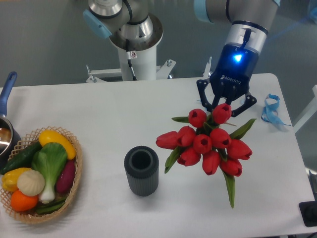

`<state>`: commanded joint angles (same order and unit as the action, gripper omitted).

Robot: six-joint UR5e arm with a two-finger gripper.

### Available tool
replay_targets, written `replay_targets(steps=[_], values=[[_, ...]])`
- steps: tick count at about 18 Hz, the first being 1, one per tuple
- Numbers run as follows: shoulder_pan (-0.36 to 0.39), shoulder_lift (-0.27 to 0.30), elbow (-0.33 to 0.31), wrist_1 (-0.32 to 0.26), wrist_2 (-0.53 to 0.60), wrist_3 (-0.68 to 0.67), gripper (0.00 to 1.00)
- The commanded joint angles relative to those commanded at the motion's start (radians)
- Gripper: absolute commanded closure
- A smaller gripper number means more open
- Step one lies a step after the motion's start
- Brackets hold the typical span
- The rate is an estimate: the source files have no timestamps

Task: Insert the flowers into the vase
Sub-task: 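Carry the red tulip bouquet with the gripper over the grey vase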

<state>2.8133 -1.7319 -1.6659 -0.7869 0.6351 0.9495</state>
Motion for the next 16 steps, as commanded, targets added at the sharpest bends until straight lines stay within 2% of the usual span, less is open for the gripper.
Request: replay_targets(steps=[5, 10, 14, 16], values=[[0.002, 0.000, -0.011, 0.000, -0.009, 0.012, 1.00], [0.005, -0.003, -0.026, 0.000, -0.119, 0.011, 1.00], [-0.002, -0.003, -0.022, 0.002, -0.129, 0.011, 1.00], [-0.011, -0.002, -0.020, 0.006, -0.176, 0.011, 1.00]])
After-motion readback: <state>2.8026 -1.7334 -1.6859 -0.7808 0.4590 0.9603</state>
